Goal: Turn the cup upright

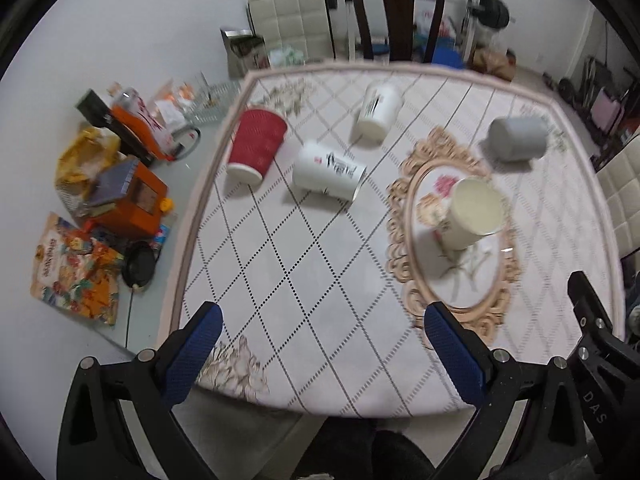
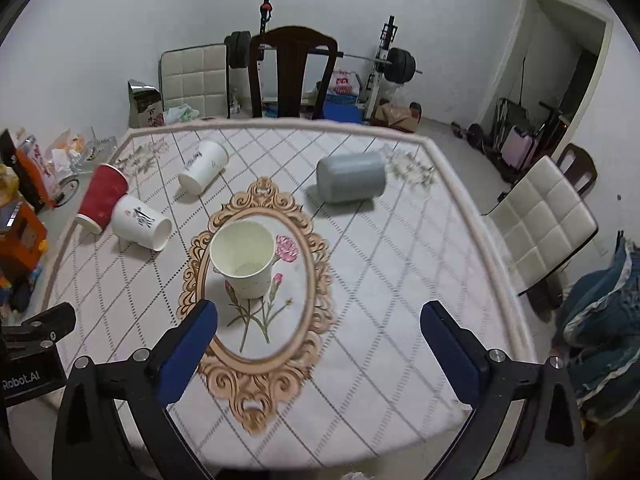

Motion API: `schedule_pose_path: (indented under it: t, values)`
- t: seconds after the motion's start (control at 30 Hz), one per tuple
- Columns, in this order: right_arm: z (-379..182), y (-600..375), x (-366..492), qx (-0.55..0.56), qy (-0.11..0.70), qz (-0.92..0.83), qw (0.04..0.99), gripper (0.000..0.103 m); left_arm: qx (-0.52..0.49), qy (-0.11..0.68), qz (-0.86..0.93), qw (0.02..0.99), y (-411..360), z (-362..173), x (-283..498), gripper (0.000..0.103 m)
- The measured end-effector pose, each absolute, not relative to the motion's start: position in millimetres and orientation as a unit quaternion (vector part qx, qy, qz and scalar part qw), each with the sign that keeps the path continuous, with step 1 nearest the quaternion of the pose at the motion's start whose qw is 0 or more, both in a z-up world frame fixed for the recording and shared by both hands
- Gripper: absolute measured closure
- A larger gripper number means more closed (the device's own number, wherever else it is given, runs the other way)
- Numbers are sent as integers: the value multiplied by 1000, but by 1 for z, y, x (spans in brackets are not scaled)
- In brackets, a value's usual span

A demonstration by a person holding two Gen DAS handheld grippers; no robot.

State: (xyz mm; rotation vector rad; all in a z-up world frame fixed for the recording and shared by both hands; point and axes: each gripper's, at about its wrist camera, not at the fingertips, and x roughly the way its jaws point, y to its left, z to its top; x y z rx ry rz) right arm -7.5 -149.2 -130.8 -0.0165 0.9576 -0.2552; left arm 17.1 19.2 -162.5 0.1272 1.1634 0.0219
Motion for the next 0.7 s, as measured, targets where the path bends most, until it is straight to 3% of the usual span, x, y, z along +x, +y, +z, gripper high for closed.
schedule_pose_path:
  t: [0.33, 0.7]
  values:
    - [-10, -163, -80, -9, 419, -124, 899, 0, 46, 476, -3, 878, 16, -64, -49, 0]
    - [33, -175, -122, 7, 414, -117, 903, 0, 32, 440, -3, 897, 14, -24, -86, 0]
